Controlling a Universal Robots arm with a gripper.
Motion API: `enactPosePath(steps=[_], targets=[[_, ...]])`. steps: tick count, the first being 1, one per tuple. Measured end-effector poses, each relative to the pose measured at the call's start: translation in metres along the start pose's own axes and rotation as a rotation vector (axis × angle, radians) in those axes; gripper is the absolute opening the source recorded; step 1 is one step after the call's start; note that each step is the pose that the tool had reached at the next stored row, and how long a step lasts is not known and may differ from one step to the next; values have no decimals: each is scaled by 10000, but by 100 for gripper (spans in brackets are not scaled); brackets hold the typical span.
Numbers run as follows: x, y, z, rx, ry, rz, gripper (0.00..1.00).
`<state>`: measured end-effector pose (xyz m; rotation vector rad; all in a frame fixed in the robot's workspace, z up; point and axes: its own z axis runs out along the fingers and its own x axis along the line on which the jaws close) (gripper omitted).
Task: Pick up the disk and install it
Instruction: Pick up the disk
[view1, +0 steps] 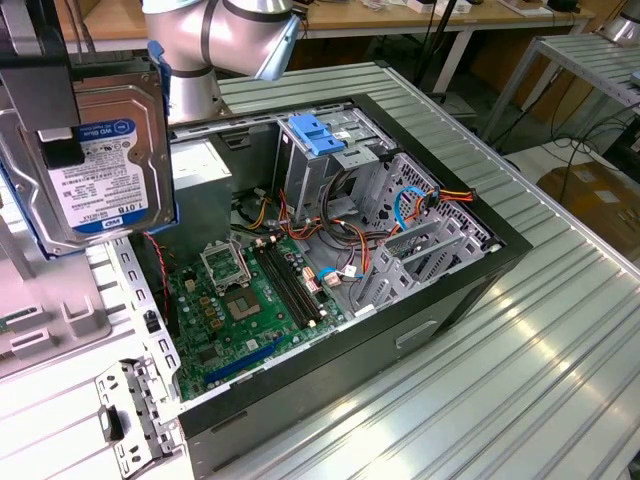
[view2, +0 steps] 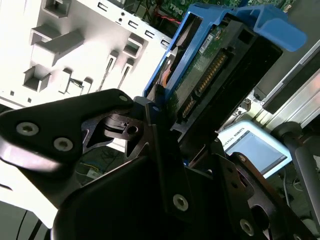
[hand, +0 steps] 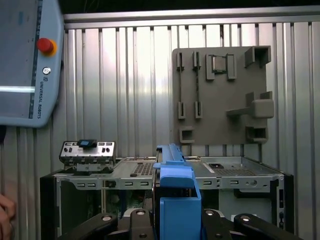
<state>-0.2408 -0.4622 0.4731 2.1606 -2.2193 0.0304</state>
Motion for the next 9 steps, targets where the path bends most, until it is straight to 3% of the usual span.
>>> enactPosePath(steps=[8, 9], targets=[[28, -59, 4, -3, -4, 0, 36], [37, -70, 6, -3, -47, -1, 36]])
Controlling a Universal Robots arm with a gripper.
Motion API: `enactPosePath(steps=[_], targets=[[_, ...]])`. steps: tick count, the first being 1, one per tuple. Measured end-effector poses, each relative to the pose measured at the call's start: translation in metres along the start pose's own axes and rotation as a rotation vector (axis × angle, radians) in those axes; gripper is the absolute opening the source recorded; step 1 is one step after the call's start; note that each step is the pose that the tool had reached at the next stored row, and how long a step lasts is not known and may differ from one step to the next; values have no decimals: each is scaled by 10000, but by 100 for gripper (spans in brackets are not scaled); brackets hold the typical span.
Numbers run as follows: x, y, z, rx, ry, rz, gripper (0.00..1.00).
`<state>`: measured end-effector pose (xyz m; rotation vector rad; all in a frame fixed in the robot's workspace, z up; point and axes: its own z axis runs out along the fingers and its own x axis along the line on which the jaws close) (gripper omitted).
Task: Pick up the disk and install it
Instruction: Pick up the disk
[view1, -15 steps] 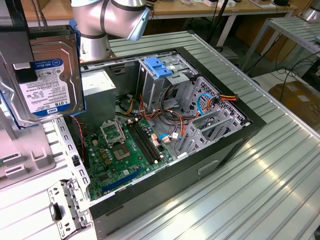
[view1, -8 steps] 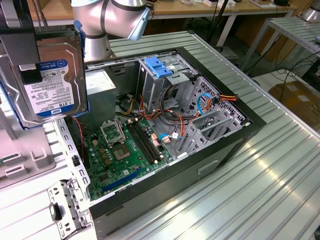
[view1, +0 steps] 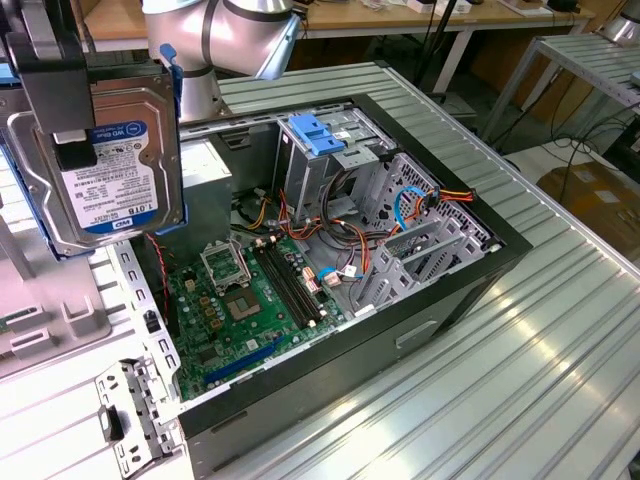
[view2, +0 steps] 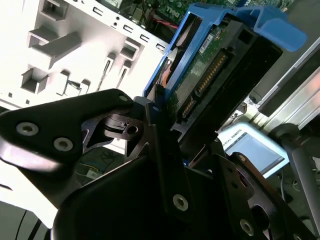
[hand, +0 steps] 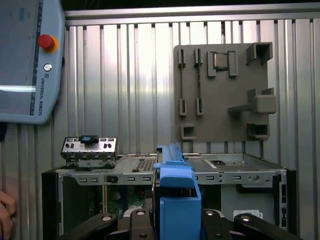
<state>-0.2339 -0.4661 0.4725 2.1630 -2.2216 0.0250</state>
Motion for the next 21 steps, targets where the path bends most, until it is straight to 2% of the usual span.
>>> enactPosePath(steps=[1, 2, 3, 4, 5, 6, 7, 8, 14, 21], targets=[[4, -5, 0, -1, -63, 0, 36], [8, -11, 0, -4, -159, -3, 36], [12, -16, 0, -8, -310, -5, 36], [17, -21, 1, -11, -500, -9, 36], [32, -32, 0, -27, -1043, -19, 36], [37, -35, 1, -32, -1206, -22, 36], [42, -38, 2, -34, -1336, -23, 36], [48, -41, 1, -37, -1400, -25, 36], [70, -80, 5, -42, -1405, -25, 36], [91, -155, 12, -62, -1404, -25, 36]])
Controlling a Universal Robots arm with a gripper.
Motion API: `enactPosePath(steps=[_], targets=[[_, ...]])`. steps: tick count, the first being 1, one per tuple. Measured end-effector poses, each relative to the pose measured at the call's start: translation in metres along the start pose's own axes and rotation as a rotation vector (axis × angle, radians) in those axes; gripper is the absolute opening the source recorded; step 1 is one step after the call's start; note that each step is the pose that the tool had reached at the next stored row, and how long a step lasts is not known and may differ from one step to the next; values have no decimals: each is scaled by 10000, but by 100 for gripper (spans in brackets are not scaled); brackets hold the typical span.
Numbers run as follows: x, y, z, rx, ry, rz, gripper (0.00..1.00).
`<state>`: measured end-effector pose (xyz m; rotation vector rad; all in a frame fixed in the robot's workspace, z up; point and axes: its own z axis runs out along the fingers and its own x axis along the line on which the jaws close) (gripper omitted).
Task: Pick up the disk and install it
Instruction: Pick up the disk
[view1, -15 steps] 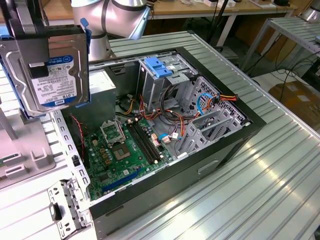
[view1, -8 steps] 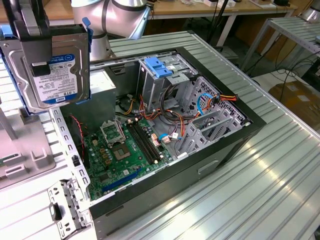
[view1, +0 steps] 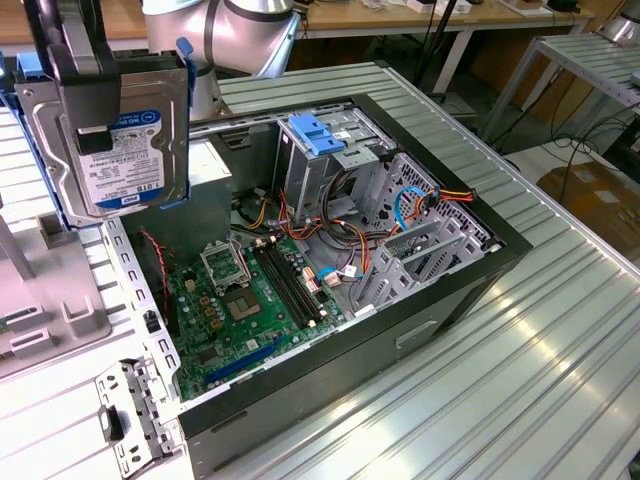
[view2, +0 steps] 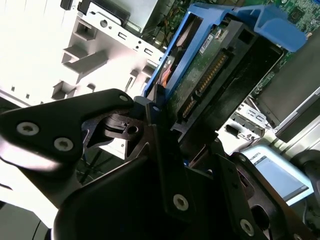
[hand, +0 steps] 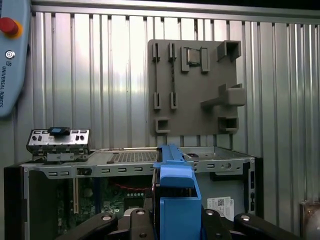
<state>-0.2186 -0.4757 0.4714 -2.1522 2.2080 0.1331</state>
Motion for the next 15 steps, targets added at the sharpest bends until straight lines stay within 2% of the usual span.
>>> enactPosePath(steps=[6, 15], targets=[[32, -66, 2, -7, 0, 1, 36], [63, -128, 3, -9, -1, 1, 36]])
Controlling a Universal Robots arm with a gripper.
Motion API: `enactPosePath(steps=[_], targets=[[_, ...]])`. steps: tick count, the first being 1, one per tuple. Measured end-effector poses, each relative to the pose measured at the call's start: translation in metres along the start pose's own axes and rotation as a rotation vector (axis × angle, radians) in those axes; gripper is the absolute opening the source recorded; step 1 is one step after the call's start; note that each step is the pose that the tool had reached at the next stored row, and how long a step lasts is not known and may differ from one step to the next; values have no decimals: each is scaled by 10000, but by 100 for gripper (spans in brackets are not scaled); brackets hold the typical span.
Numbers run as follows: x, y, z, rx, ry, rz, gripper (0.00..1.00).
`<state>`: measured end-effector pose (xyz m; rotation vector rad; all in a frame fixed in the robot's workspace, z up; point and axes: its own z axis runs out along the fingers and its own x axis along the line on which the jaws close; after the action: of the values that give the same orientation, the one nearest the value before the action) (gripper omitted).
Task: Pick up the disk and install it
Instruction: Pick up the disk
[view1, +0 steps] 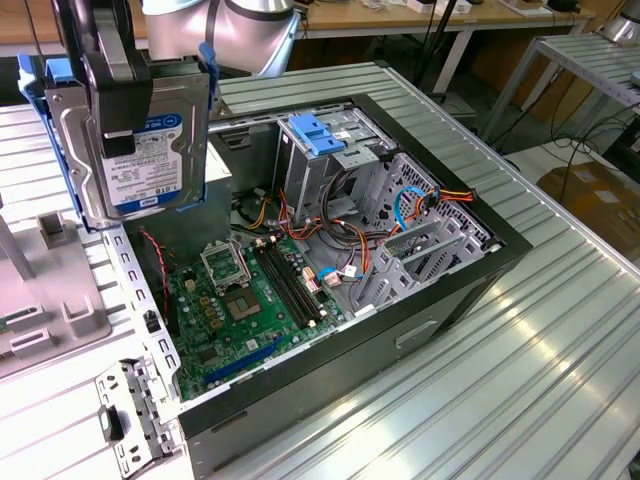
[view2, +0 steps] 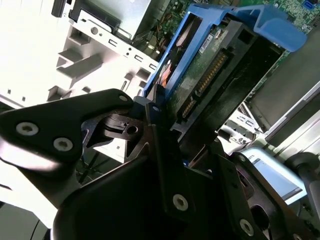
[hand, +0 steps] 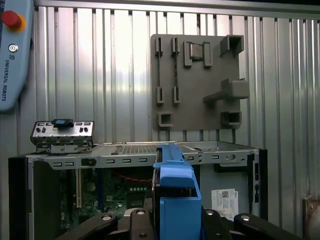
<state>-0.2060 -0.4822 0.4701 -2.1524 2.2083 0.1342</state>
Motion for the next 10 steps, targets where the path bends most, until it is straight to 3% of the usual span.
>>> enactPosePath(steps=[10], targets=[[28, -52, -1, -1, 1, 1, 36]])
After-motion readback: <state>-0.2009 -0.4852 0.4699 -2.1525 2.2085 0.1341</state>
